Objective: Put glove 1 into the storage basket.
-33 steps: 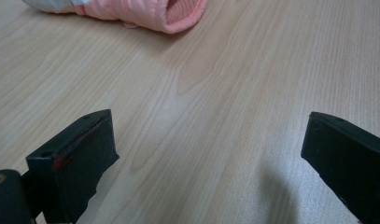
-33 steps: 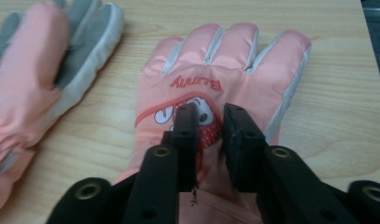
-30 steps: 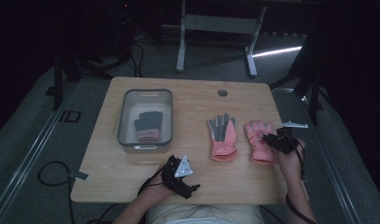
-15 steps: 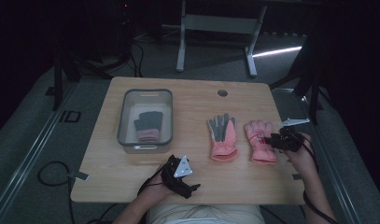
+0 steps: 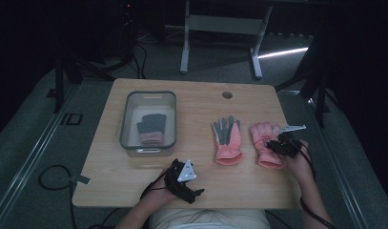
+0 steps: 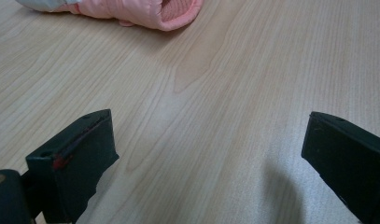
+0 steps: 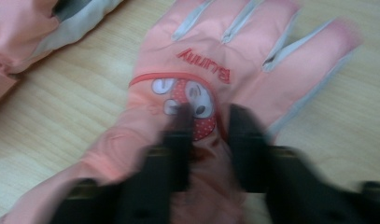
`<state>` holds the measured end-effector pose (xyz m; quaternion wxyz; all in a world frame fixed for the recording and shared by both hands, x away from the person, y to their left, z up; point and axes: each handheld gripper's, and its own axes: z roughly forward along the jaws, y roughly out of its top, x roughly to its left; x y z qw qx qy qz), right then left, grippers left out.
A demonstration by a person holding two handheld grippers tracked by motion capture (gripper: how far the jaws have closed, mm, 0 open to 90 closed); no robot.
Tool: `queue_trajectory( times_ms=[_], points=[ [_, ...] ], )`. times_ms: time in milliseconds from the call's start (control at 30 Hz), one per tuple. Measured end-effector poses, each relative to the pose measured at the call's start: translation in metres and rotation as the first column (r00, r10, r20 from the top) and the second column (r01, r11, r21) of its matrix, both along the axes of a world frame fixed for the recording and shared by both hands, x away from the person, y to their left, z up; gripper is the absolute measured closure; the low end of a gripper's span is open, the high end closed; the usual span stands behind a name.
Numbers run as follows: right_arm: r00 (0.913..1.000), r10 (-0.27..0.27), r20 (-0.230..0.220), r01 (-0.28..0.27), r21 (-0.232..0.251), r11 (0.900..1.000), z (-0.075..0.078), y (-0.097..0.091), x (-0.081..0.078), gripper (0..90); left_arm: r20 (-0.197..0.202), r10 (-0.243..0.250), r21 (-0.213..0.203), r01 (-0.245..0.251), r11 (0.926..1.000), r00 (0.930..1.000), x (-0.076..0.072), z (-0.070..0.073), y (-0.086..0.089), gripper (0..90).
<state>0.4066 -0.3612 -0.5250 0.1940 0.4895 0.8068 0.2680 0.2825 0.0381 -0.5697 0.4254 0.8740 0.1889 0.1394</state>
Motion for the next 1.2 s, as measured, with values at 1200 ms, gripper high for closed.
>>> queue_trajectory(
  times_ms=[1200],
  points=[
    [0.9836,-0.066,0.168,0.055,0.069,0.9961,0.096,0.035,-0.017,87.8,-0.012,-0.002,-0.036,0.002,0.9993,0.9999,0.002,0.002,0.003,2.5]
  ],
)
